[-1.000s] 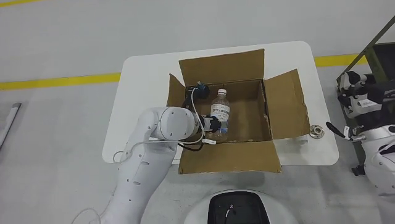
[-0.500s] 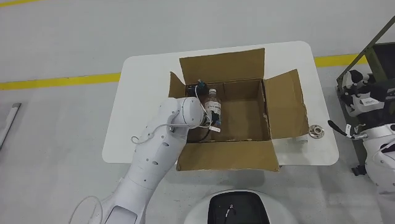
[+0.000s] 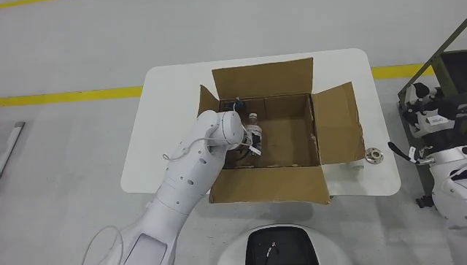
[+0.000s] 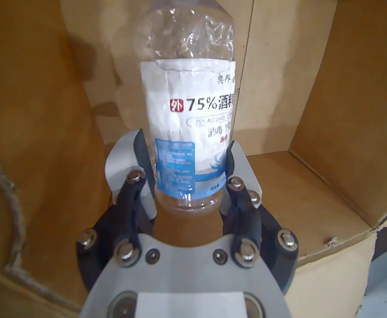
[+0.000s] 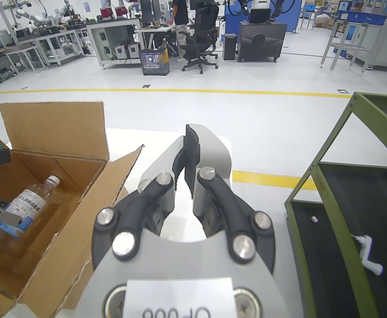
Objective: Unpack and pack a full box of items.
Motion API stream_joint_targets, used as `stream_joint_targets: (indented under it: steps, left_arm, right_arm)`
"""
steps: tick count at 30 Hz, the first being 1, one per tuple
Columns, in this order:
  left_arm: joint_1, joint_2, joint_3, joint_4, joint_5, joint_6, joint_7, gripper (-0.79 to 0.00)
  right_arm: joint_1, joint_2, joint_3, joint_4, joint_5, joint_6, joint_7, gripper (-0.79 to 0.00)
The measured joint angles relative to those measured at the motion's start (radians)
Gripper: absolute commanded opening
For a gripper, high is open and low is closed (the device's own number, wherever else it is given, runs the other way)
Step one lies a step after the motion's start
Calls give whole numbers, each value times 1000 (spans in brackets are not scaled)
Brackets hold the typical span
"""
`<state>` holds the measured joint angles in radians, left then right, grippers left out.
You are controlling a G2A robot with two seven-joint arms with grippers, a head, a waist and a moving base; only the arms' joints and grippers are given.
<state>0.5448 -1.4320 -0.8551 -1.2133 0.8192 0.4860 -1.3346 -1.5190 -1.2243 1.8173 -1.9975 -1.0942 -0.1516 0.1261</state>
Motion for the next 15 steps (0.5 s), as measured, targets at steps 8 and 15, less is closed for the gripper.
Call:
stream_joint_targets:
  steps: [8, 15]
  left_arm:
    - [9, 4, 4, -31, 26, -1, -1, 0]
    - [56, 28, -42, -247, 78, -49, -49, 0]
  right_arm:
    - [-3, 1, -2, -3, -5, 3, 3, -785]
    - [-7, 2, 2, -8, -10, 8, 11, -785]
